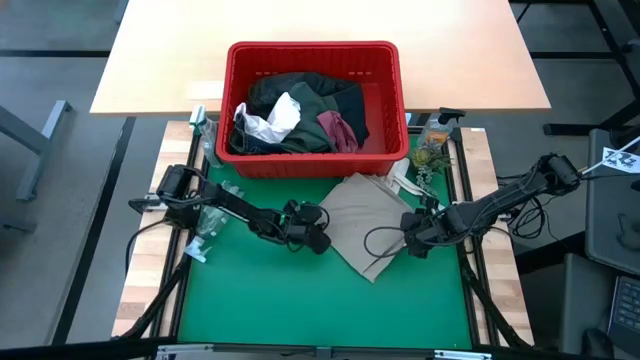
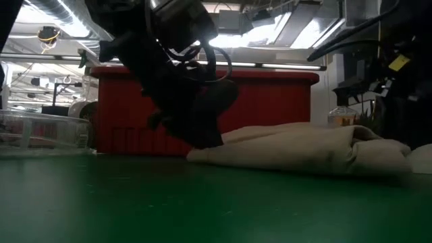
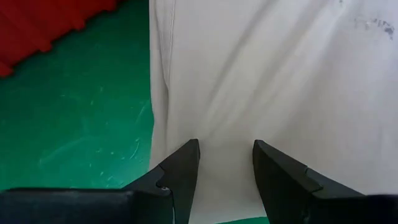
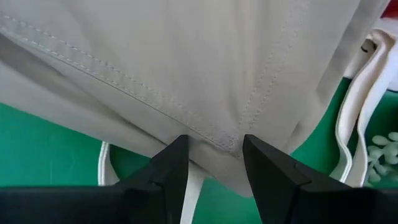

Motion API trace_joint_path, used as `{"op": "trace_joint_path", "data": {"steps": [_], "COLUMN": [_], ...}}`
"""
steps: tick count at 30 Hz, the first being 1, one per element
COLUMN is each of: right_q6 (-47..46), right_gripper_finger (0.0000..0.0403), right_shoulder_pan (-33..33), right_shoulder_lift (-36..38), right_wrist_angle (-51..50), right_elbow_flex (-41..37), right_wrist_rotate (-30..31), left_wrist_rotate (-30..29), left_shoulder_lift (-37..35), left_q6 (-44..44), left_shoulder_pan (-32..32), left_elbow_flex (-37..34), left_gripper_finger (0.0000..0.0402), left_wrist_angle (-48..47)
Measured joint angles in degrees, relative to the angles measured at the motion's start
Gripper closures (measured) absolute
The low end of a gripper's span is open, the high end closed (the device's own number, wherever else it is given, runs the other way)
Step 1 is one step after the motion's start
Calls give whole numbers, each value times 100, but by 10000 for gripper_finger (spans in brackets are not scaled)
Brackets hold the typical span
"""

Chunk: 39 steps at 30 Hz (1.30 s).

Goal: Fold laundry
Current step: Fold the brown shorts, then fold the white underwear

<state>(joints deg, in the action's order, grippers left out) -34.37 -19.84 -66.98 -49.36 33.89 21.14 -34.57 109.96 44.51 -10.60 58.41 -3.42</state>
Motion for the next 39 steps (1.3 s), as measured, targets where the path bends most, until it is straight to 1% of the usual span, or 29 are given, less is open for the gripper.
{"op": "trace_joint_path", "data": {"steps": [4, 7, 11, 14, 16, 19, 23, 28, 31, 33, 35, 39], "right_q6": [9, 21, 143, 326, 484, 660, 885, 1467, 1795, 1944, 2016, 2199], "right_gripper_finger": [247, 247, 247, 247, 247, 247, 247, 247, 247, 247, 247, 247], "right_shoulder_pan": [-2, -2, -2, -2, -2, -2, -2, -2, -2, 15, 81, 321], "right_shoulder_lift": [0, 0, 0, 0, 0, 0, 0, 2, 0, 0, 0, 0], "right_wrist_angle": [-75, -146, -393, -505, -468, -410, -226, 763, 1422, 1818, 2106, 2317], "right_elbow_flex": [63, 238, 641, 985, 1192, 1512, 1848, 1938, 1941, 1941, 1941, 1943], "right_wrist_rotate": [-139, -375, -480, -426, -423, -421, -416, -370, -371, -374, -389, -590], "left_wrist_rotate": [151, 420, 893, 1050, 984, 699, -7, -899, -1044, -912, -635, 232], "left_shoulder_lift": [-265, -598, -1197, -1704, -2050, -2592, -3297, -3902, -3985, -3957, -3850, -3602], "left_q6": [-7, -7, -7, -7, -17, -214, -645, -1300, -1652, -1725, -1722, -1720], "left_shoulder_pan": [-49, -104, -150, -148, -136, -36, 238, 888, 1460, 1912, 2378, 3246], "left_elbow_flex": [0, -2, -4, -4, -4, -4, -4, -4, -4, -4, -4, -4], "left_gripper_finger": [253, 253, 253, 253, 253, 253, 253, 253, 253, 253, 253, 253], "left_wrist_angle": [-24, -19, 13, 23, 32, 53, 111, 328, 482, 433, 445, 400]}}
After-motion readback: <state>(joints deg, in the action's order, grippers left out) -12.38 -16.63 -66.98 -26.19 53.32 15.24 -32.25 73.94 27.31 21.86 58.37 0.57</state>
